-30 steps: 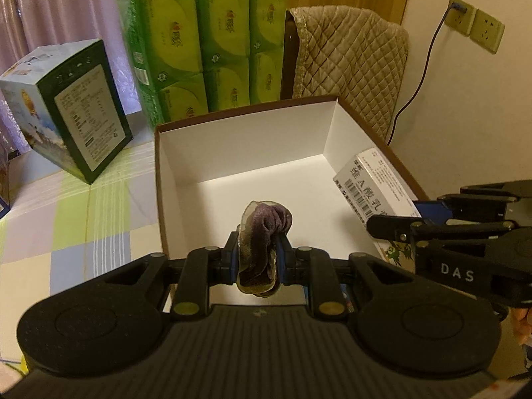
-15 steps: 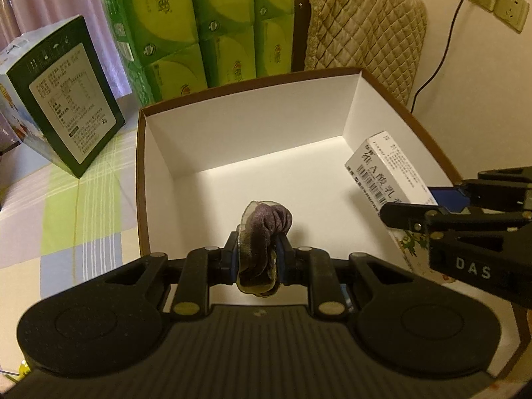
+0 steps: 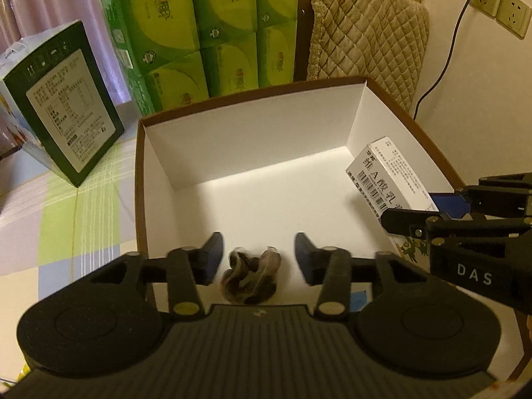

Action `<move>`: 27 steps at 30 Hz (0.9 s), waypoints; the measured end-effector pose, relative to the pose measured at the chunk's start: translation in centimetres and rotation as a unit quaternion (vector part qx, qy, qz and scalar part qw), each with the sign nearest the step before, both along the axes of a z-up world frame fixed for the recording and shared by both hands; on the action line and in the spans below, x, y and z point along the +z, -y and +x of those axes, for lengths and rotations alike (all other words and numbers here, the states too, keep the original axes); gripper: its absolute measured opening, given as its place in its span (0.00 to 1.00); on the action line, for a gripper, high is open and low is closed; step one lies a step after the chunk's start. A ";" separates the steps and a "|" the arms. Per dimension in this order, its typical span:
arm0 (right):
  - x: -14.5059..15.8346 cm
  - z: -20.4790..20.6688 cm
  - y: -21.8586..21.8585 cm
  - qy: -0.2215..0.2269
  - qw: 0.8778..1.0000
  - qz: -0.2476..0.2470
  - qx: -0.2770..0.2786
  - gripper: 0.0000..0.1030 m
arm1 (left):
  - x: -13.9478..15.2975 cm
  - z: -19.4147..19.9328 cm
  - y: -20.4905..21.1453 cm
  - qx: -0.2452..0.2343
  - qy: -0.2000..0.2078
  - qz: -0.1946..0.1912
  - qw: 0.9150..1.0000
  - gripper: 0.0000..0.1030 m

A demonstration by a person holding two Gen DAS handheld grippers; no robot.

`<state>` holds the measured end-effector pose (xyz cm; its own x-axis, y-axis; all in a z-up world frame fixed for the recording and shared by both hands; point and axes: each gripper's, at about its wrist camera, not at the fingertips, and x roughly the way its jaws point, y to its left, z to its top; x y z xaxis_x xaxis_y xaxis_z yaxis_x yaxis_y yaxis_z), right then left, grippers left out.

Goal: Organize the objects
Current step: 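Open the left tool to drop the sock while the right tool releases the medicine box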

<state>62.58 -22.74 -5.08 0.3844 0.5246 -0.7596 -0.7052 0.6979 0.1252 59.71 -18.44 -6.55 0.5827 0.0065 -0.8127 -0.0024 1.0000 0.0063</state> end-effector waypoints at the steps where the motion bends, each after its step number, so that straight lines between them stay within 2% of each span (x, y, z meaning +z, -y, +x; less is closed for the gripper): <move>1: 0.0 0.1 0.0 0.000 1.000 0.000 0.000 0.22 | 0.1 0.0 0.0 0.000 0.003 0.001 1.000 0.49; 14: -0.2 0.5 -0.3 0.003 1.000 0.009 -0.007 0.22 | 0.9 -0.7 -1.0 0.017 0.014 -0.004 1.000 0.60; 21: 0.7 0.2 -0.4 0.014 1.000 0.025 -0.008 0.24 | 1.7 -1.3 -1.6 0.025 0.025 -0.009 0.999 0.67; 23: 1.0 0.0 -0.3 0.017 0.999 0.029 -0.005 0.30 | 2.1 -1.6 -1.7 0.028 0.029 -0.014 0.999 0.69; 25: 1.5 -0.4 -0.1 0.022 0.999 0.032 -0.007 0.45 | 2.4 -1.9 -1.9 0.029 0.032 -0.017 0.999 0.71; 27: 1.9 -0.9 0.2 0.028 0.999 0.038 -0.010 0.52 | 2.7 -2.3 -1.9 0.029 0.035 -0.018 0.999 0.73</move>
<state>61.69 -22.93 -3.23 0.4358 0.5725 -0.6945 -0.6991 0.7013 0.1394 57.44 -16.52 -3.87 0.6378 0.0139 -0.7701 -0.0605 0.9977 -0.0321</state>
